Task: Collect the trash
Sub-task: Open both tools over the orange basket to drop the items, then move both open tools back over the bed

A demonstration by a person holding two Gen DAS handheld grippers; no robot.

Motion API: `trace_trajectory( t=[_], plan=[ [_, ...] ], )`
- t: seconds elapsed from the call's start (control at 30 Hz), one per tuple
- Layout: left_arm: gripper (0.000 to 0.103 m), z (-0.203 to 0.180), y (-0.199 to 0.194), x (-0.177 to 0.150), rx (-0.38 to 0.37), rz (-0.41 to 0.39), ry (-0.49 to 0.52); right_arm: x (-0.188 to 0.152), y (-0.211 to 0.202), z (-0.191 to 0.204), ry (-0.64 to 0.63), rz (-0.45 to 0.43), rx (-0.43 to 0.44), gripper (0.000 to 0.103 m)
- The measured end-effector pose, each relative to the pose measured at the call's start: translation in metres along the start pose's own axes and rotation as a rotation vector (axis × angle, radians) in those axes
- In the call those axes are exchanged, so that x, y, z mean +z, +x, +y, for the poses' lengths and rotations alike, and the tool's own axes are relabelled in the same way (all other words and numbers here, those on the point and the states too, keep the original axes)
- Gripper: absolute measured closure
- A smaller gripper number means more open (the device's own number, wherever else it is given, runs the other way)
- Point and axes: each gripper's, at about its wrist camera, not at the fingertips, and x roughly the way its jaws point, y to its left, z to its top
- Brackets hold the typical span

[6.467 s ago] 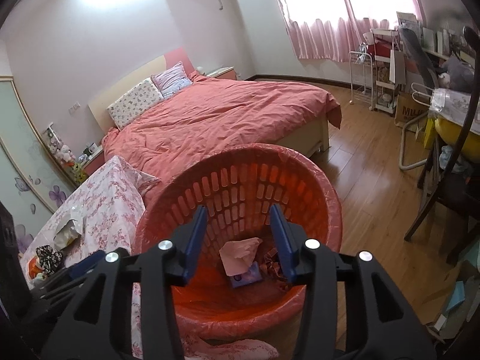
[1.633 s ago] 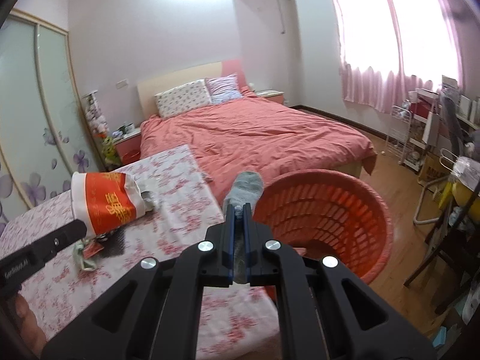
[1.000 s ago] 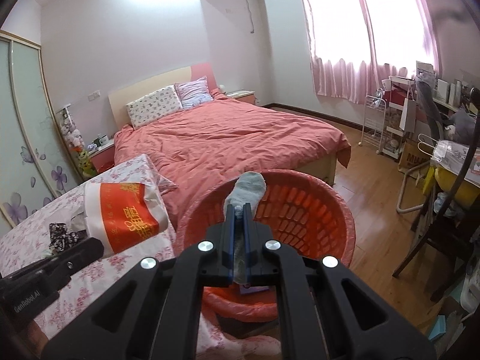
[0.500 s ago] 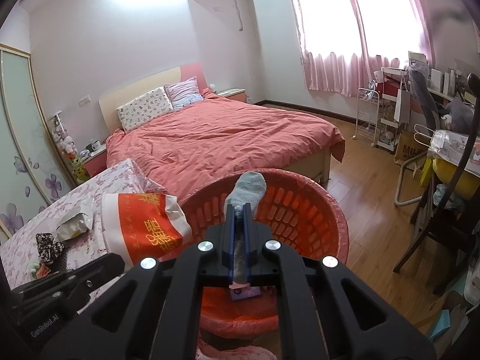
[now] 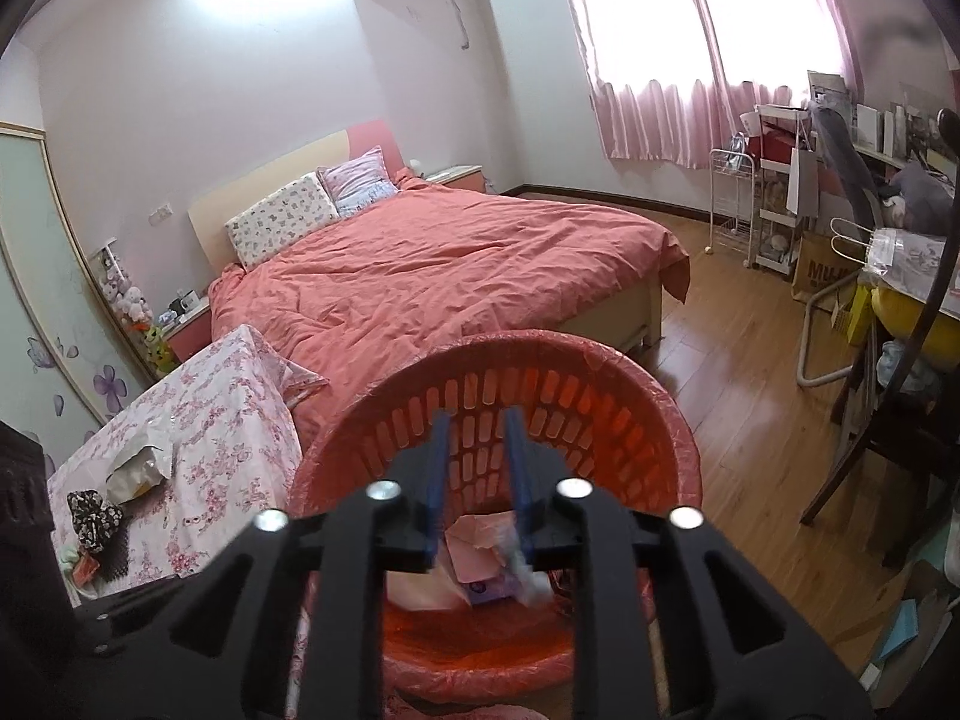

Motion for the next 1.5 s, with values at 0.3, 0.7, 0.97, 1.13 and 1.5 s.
trace_trajectory(
  t=[0.3, 0.7, 0.97, 1.13, 1.5],
  plan=[
    [0.052, 0.024, -0.037, -0.012, 0.142, -0.049, -0.001, -0.007, -0.011, 0.006, -0.039, -0.012, -0.039, 0.046],
    [0.051, 0.088, -0.11, -0.031, 0.355, -0.135, -0.093, -0.029, -0.021, 0.06, -0.13, 0.035, 0.022, 0.044],
    [0.05, 0.153, -0.162, -0.055, 0.525, -0.197, -0.22, -0.048, -0.027, 0.106, -0.209, 0.068, 0.088, 0.044],
    [0.05, 0.186, -0.176, -0.068, 0.56, -0.191, -0.3, -0.062, -0.026, 0.131, -0.256, 0.097, 0.114, 0.044],
    [0.084, 0.206, -0.16, -0.065, 0.559, -0.148, -0.335, -0.073, -0.031, 0.161, -0.314, 0.115, 0.138, 0.044]
  ],
)
